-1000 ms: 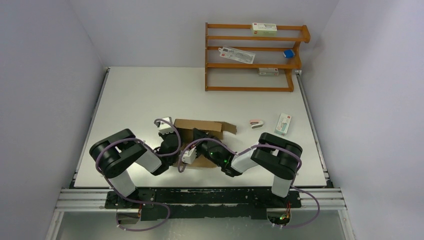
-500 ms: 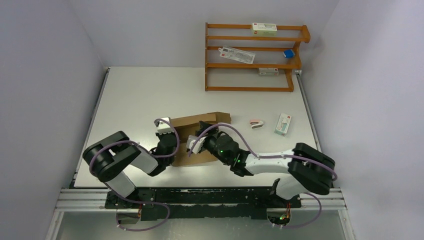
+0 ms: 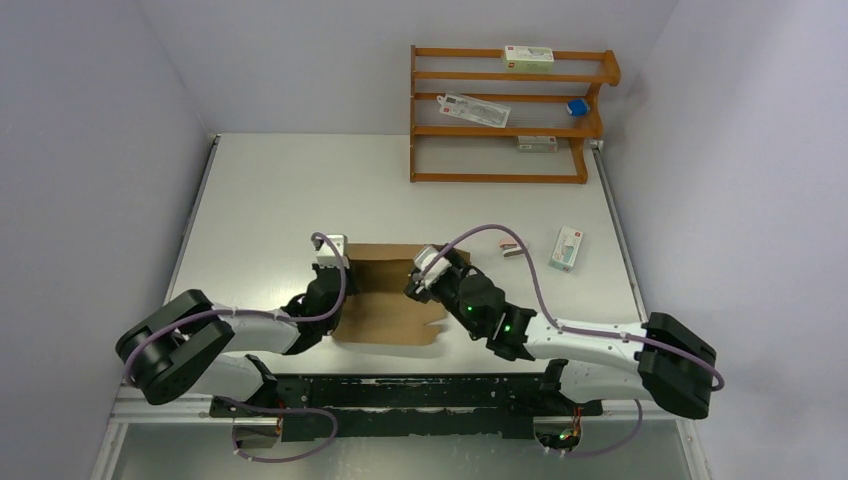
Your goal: Fold the paper box
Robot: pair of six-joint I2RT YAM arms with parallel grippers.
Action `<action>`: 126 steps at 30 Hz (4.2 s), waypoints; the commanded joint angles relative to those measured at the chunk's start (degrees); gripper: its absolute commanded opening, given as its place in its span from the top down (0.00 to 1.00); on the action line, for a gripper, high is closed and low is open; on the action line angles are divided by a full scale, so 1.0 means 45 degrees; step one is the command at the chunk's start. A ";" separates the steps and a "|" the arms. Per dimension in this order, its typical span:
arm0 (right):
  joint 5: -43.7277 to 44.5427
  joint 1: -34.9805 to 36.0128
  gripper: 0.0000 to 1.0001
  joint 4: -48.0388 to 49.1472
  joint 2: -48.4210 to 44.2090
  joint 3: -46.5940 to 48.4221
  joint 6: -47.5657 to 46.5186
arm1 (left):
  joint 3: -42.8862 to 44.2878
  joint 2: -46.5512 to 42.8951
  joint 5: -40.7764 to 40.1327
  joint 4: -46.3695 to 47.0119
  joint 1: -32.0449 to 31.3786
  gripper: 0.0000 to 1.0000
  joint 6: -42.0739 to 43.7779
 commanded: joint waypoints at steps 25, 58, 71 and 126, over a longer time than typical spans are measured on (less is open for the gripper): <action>0.2365 0.0017 0.14 -0.5494 -0.1275 0.1818 0.7722 | 0.0331 -0.7252 0.1757 -0.9245 0.0081 0.31 -0.3259; -0.0893 -0.1411 0.14 -0.7386 0.3470 0.6551 0.6727 | -0.1675 -0.6068 0.0912 -0.4106 0.0241 0.25 -0.2339; -0.3720 -0.2024 0.17 -0.8081 0.6136 0.8508 0.7071 | -0.1660 -0.1999 0.0115 -0.0004 0.0250 0.31 -0.1488; -0.4298 -0.2738 0.15 -0.8391 0.5785 0.8623 0.7921 | -0.1055 0.0299 -0.1210 0.0613 -0.0384 0.50 -0.2753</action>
